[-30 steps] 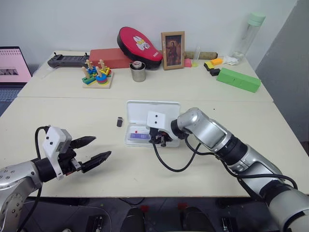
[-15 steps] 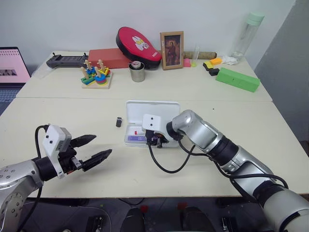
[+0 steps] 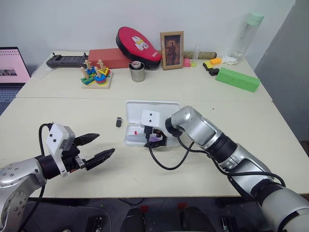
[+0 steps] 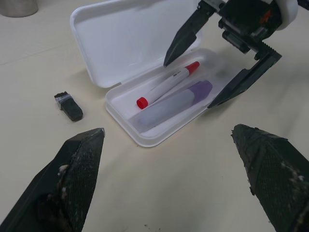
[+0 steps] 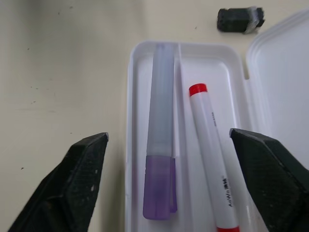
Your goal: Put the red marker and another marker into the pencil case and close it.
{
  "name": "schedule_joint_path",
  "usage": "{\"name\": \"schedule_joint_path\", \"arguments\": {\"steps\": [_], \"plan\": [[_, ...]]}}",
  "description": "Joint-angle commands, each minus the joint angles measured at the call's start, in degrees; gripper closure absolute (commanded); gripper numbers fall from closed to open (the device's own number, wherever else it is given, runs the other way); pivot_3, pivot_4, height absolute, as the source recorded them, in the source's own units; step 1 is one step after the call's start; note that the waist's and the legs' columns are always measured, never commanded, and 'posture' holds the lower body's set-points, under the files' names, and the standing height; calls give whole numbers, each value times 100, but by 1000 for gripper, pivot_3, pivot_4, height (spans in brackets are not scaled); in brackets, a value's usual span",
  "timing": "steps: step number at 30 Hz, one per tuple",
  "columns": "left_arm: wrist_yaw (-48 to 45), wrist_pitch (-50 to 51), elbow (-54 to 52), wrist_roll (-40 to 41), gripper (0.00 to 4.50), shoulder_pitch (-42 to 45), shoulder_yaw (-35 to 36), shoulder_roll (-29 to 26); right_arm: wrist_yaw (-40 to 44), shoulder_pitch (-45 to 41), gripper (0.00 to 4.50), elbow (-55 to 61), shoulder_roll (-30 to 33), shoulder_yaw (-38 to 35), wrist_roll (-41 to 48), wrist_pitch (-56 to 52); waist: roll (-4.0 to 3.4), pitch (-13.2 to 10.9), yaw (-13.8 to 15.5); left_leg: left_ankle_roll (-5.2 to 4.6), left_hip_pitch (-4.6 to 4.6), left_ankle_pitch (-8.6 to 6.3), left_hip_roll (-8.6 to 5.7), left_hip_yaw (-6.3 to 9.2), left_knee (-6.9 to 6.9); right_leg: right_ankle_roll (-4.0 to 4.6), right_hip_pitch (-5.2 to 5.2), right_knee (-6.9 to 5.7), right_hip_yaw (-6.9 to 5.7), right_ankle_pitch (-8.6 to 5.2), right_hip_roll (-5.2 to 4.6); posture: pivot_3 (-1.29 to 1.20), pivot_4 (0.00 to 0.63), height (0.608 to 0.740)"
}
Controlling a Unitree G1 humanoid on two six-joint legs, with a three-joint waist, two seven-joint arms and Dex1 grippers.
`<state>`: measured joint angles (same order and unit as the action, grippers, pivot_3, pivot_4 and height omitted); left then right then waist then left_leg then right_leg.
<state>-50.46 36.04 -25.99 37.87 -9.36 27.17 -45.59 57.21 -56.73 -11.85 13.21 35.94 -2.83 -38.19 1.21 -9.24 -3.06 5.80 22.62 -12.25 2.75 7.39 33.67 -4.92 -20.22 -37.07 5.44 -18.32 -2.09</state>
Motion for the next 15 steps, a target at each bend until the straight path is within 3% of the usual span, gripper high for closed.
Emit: {"name": "schedule_joint_path", "arguments": {"steps": [1, 8, 15], "plan": [[274, -10, 105, 41, 0, 275, 1, 94, 227, -59, 34, 597, 107, -331, 233, -78, 0, 0, -7, 0, -1, 0, 0, 0, 0, 0, 0, 0, 0, 0, 0, 0, 150, 740], [1843, 296, 1006, -848, 0, 1337, -724, 594, 210, 276, 34, 1578, 299, -1141, 961, -827, 0, 0, 24, 0, -2, 0, -2, 7, 2, -1, 5, 0, -4, 1, 1, 0, 150, 740], [2663, 505, 1609, -1224, 0, 2358, -1339, 1353, -117, 527, 34, 2046, 561, -1486, 1213, -1283, 19, 12, 39, 0, 4, 0, -5, 14, 5, -3, 12, -3, -9, 3, 1, 0, 150, 740]]}}
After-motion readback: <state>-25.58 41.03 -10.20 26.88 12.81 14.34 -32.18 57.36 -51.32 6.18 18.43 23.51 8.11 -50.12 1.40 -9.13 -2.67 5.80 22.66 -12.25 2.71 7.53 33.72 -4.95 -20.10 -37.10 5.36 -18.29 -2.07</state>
